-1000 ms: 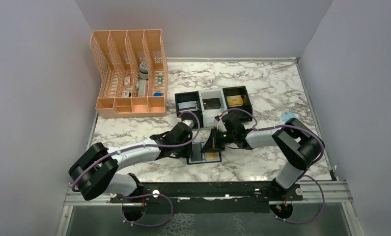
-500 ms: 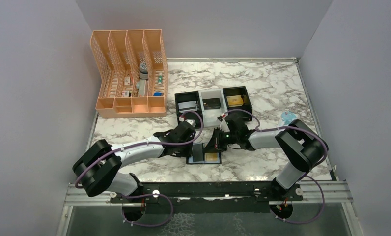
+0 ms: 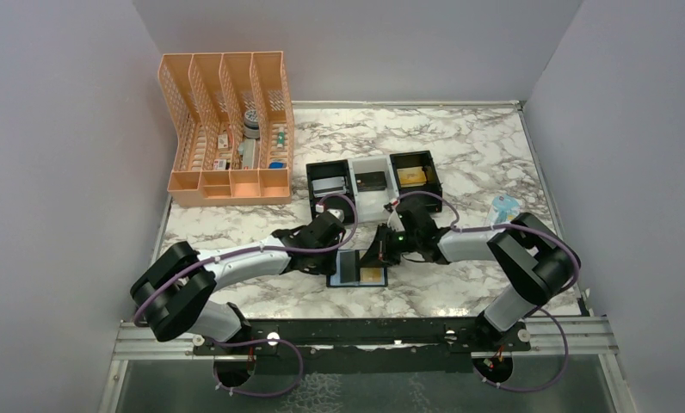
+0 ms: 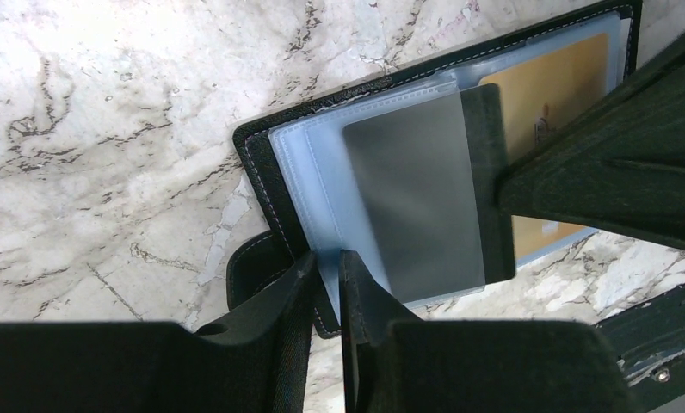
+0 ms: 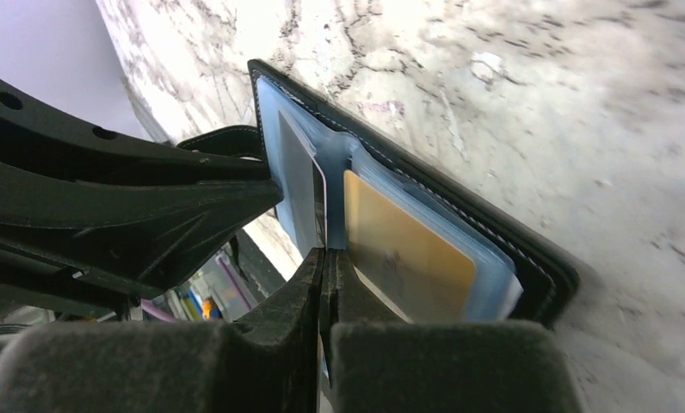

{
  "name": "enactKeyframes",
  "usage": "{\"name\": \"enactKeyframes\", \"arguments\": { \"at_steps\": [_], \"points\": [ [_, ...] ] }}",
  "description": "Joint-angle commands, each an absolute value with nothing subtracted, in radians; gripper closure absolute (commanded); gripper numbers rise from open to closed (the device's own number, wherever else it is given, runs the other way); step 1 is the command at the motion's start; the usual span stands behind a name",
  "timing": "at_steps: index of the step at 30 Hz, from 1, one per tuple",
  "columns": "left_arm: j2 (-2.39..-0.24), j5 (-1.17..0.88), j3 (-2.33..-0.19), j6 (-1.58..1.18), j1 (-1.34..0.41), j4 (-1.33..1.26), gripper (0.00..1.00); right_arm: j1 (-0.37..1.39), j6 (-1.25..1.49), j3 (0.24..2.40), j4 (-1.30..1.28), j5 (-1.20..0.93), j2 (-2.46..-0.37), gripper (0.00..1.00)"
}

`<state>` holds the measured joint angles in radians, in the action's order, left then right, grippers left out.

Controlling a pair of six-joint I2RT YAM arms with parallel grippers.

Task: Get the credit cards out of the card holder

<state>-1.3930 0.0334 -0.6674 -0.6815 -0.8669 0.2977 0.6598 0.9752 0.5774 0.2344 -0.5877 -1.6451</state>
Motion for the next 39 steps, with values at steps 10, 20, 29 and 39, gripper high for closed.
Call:
{"name": "enactKeyframes", "arguments": {
  "at_steps": [10, 20, 29, 39],
  "points": [
    [-1.427, 0.128, -0.688, -0.697, -0.902, 0.350, 0.82, 0.650, 1.014, 0.515, 0.323, -0.604, -1.616, 0.96],
    [-1.435, 0.141, -0.692, -0.713, -0.911, 0.345, 0.82, 0.650, 1.001, 0.537, 0.271, -0.583, -1.626, 0.83],
    [-1.420, 0.153, -0.693, -0.712, -0.912, 0.346, 0.82, 0.649, 1.032, 0.538, 0.313, -0.591, -1.678, 0.89],
    [-1.378, 0.173, -0.701, -0.707, -0.914, 0.349, 0.74, 0.639, 1.000, 0.519, 0.255, -0.499, -1.600, 0.99]
  ]
}}
